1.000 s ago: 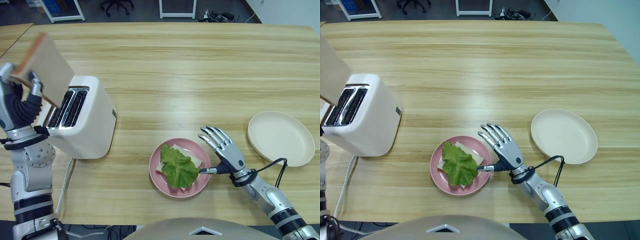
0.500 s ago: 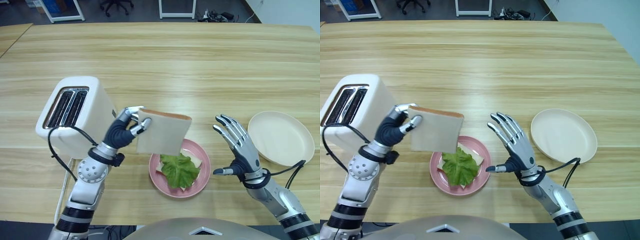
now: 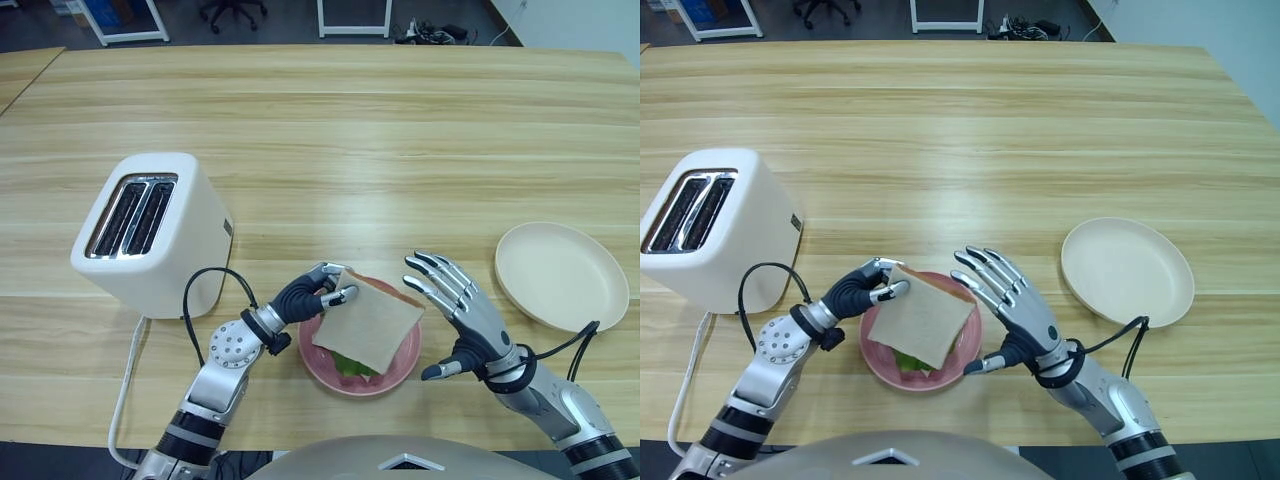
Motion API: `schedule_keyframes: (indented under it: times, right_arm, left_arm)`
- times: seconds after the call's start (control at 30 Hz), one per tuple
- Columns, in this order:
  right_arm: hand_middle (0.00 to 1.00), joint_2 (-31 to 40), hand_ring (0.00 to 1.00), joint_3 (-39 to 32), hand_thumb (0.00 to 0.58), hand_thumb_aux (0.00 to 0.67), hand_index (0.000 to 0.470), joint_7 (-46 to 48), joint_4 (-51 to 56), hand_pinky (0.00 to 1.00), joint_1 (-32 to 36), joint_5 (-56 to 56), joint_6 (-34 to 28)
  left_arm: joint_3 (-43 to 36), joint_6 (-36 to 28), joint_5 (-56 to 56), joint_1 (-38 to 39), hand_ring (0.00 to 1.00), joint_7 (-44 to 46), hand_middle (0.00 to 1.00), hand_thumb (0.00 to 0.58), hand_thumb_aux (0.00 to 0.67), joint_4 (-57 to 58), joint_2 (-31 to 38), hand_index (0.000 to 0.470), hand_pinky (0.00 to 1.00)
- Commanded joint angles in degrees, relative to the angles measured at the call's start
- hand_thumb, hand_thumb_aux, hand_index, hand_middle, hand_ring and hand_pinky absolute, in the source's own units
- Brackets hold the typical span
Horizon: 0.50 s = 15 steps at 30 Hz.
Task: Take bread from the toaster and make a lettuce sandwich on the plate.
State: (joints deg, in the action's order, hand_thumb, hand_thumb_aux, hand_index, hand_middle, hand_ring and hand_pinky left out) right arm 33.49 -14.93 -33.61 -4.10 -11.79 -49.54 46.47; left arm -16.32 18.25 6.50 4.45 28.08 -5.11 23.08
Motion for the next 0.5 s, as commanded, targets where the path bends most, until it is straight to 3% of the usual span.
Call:
schedule_keyframes:
  times: [0.03,0.33,0.5]
  right_arm:
    - [0.00,-0.86,0.00,-0.07,0.000,0.000,0.000,1.25,-0.29,0.00,-0.47,-1.10,0.47]
    - [0.00,-2.38,0.00,-1.16,0.000,0.000,0.000,3.20,-2.42,0.00,-0.46,-1.89,2.57]
    - [0.00,-2.23,0.00,-6.22,0.000,0.000,0.000,9.16,-0.40,0.00,0.15,-2.40,4.68]
  left_arm:
    - [0.86,2.05,-3.75,-2.74,1.00,0.36,1.00,0.580,0.670,6.05,-0.11,0.470,1.00]
    - [-1.07,9.67,-13.21,-6.77,1.00,-0.59,1.00,0.580,0.670,19.25,-0.25,0.470,1.00]
    - [-1.74,13.04,-17.19,-8.60,1.00,-2.71,1.00,0.580,0.670,24.15,-0.49,0.470,1.00]
